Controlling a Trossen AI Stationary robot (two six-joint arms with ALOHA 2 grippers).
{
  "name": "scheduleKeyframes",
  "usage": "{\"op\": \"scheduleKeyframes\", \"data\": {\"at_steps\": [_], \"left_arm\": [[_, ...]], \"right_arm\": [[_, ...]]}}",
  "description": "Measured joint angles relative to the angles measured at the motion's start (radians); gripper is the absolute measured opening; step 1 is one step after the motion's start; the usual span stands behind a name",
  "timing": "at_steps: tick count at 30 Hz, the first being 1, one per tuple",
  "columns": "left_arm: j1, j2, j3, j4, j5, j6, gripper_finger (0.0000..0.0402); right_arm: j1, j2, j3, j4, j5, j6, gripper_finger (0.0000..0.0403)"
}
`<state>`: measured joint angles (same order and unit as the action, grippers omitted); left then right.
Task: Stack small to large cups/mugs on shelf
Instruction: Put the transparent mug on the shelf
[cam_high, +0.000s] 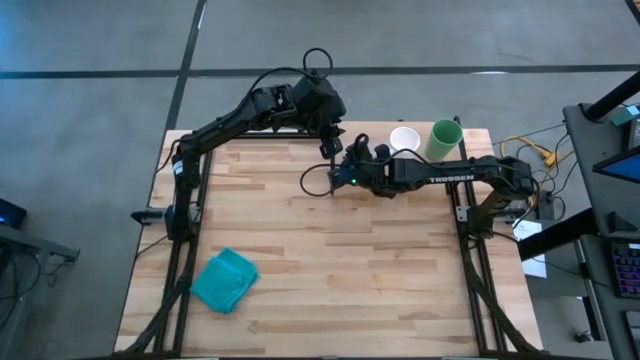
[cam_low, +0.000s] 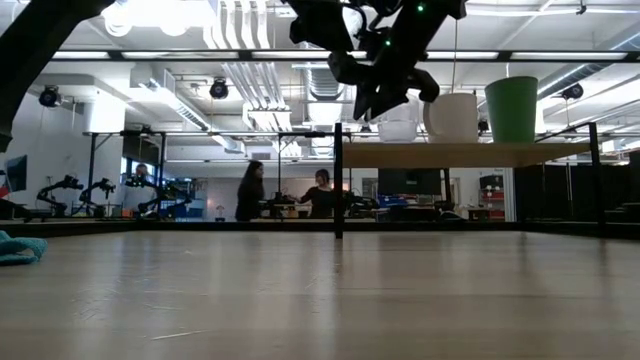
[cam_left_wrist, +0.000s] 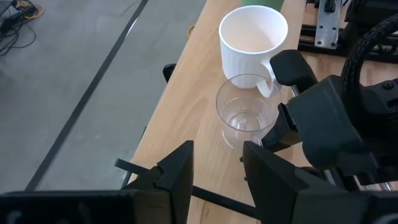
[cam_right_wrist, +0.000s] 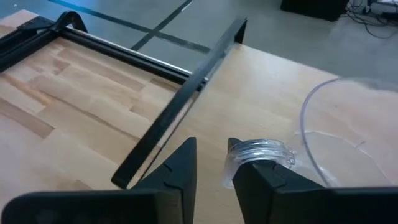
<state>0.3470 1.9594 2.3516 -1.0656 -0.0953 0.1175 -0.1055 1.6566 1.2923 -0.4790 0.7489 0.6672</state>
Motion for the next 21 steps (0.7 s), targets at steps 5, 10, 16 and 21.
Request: {"op": "scheduleKeyframes", "data": {"at_steps": [5,10,16,21], "left_arm": [[0.000,-0.007,-0.001,0.002,-0.001,-0.004,0.0125],[0.000,-0.011,0.000,0.001,-0.004,-0.005,0.0125],[0.000,-0.011,-0.001,0.000,-0.005,-0.005,0.0125],[0.000,-0.011,-0.001,-0.001,-0.009,-0.005,0.0125]], "right_arm": [[-0.002,0.000,0.002,0.030,0.002,-0.048,0.0095],[-0.002,-0.001,0.003,0.043,0.002,-0.049,0.0095],[0.003,-0.003,0.003,0.029,0.002,-0.051,0.0095],[0.035,-0.028,0.003,-0.007,0.000,-0.043,0.0096]]}}
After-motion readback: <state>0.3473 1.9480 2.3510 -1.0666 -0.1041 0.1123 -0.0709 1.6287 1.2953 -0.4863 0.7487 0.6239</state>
